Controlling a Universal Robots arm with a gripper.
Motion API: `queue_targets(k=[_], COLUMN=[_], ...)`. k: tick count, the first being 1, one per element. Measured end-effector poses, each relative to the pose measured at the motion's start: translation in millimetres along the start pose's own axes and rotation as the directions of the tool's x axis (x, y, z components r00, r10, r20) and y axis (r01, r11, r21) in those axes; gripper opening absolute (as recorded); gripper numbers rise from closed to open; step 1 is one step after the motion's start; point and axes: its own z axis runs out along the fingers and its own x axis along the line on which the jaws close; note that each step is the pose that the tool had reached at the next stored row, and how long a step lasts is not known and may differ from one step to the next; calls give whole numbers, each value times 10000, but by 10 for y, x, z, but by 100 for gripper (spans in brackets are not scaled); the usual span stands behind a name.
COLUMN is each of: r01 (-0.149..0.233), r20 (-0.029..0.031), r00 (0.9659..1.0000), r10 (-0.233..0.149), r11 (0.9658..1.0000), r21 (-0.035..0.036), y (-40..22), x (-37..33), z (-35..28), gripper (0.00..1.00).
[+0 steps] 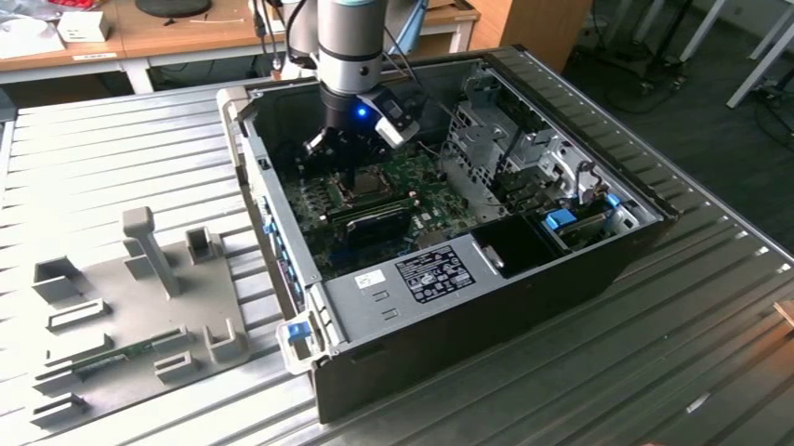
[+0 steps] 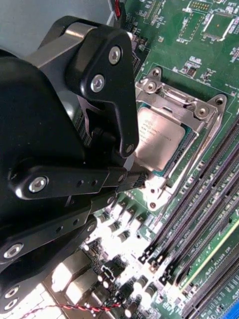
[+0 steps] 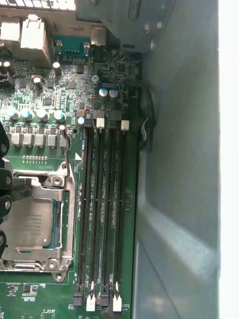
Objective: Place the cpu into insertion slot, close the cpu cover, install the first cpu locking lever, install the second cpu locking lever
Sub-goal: 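Close the cpu cover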
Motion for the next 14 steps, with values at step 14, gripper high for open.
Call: queue_targets(k=[14], r01=[7], r20=[2], r00=[10000], r10=[-7], r11=[10000], r21=[-1], y=[0], x=[0], z=[52], gripper=[10])
